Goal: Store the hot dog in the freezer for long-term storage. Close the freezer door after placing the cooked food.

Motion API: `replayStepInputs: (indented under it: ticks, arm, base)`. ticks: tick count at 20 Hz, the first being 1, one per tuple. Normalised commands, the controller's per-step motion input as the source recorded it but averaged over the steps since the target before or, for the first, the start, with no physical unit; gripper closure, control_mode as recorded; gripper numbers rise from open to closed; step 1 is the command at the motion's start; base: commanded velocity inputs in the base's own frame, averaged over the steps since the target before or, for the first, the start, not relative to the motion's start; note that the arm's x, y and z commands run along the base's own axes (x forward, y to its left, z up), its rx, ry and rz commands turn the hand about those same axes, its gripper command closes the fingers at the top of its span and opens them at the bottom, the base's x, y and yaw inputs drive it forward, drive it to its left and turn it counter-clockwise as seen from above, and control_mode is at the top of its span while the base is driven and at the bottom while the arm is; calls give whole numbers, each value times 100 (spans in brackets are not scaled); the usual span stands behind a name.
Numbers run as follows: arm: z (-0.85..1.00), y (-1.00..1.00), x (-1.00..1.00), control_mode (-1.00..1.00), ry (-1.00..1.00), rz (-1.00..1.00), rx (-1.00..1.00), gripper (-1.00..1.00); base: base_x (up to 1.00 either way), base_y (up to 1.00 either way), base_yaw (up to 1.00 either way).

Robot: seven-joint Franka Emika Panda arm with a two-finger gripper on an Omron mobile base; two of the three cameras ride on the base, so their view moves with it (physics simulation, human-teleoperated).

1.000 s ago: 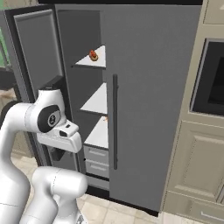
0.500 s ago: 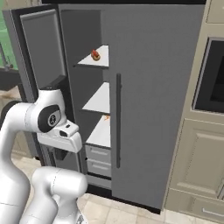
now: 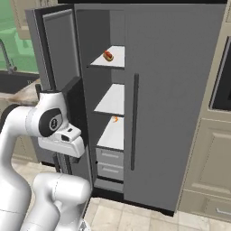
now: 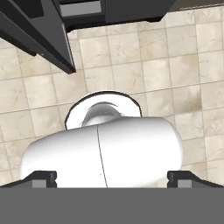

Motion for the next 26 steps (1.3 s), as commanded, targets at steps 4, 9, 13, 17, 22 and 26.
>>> replayStepInputs:
  ticks: [4, 9, 13, 17, 22, 26]
  arm:
    - [0, 0, 0, 100, 0, 0, 0, -100]
    - [0, 0, 0, 100, 0, 0, 0, -100]
    - [0, 0, 0, 100, 0, 0, 0, -100]
    - [0, 0, 0, 100, 0, 0, 0, -100]
    - [0, 0, 0, 100, 0, 0, 0, -100]
    - [0, 0, 0, 100, 0, 0, 0, -100]
  base:
    - [-12, 23, -15]
    - [-10, 13, -16]
    - [-16, 8, -11]
    - [-32, 32, -4]
    - [-12, 22, 0]
    - [-17, 13, 0]
